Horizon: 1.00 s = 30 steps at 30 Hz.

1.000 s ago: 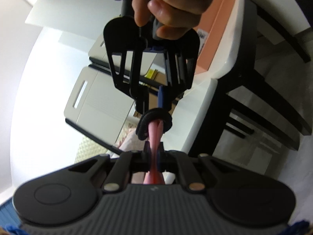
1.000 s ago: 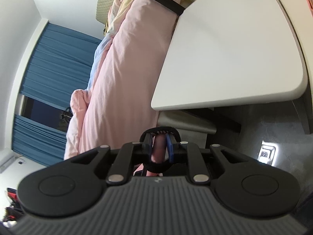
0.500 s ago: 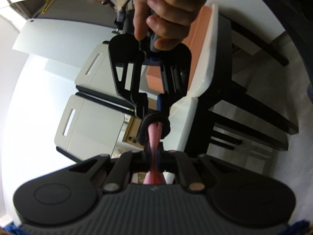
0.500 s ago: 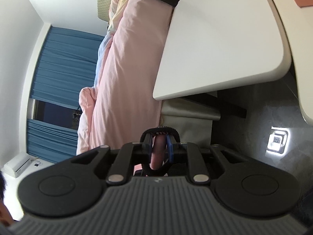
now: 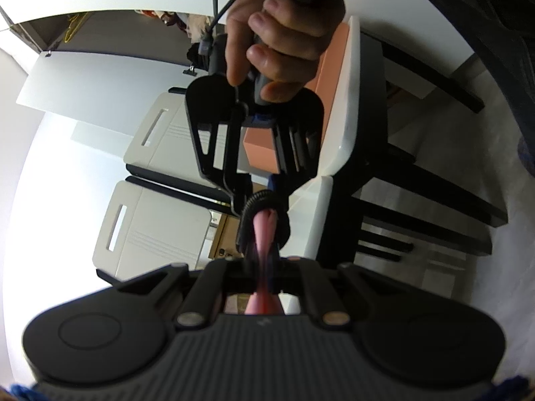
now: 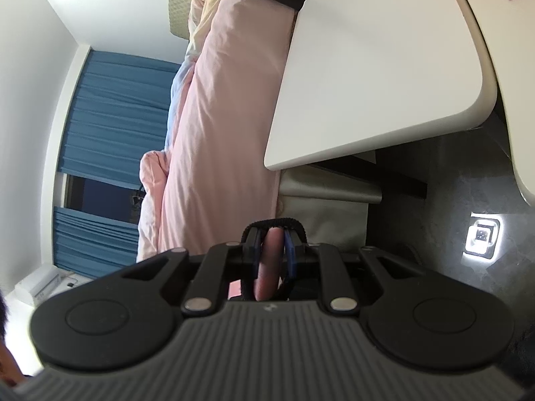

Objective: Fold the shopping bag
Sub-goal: 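Push the black band down the folded bag with the right tool while the left tool holds it, then release the black band and pull the right tool back from the bag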

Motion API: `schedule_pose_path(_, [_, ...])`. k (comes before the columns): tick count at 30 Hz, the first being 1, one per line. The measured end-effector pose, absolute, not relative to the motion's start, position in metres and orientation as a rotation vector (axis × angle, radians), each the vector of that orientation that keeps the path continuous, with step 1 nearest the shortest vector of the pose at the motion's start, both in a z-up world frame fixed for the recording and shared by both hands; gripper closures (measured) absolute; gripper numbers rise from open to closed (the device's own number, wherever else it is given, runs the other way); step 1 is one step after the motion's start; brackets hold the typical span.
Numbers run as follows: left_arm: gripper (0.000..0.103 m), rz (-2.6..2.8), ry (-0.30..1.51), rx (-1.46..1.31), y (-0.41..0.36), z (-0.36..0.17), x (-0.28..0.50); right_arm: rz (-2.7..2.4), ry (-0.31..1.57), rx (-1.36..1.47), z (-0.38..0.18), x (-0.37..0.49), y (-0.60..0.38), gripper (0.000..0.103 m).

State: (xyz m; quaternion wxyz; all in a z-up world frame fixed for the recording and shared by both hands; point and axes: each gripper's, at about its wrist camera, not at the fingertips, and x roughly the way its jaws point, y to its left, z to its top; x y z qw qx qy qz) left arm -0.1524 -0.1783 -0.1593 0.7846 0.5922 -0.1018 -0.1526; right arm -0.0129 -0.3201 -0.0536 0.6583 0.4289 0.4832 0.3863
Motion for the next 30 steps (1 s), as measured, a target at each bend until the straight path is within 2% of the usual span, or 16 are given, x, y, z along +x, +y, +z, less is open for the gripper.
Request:
schedule_pose_path(13, [0.097,-0.348,-0.282,1.269,-0.177,-0.16,-0.158,0.994,1.136,0.913,-0.052,-0.006,-0.316,0.084])
schedule_pose_path(22, [0.095,-0.256,-0.218,1.006,-0.183,-0.129,-0.148,1.052,1.027,1.028,-0.04,-0.004,-0.321,0.082])
schedule_pose_path(30, [0.095,-0.189,-0.293,1.125,-0.181,-0.14,-0.151,1.083,1.048,0.939,-0.023,0.003,-0.314,0.082])
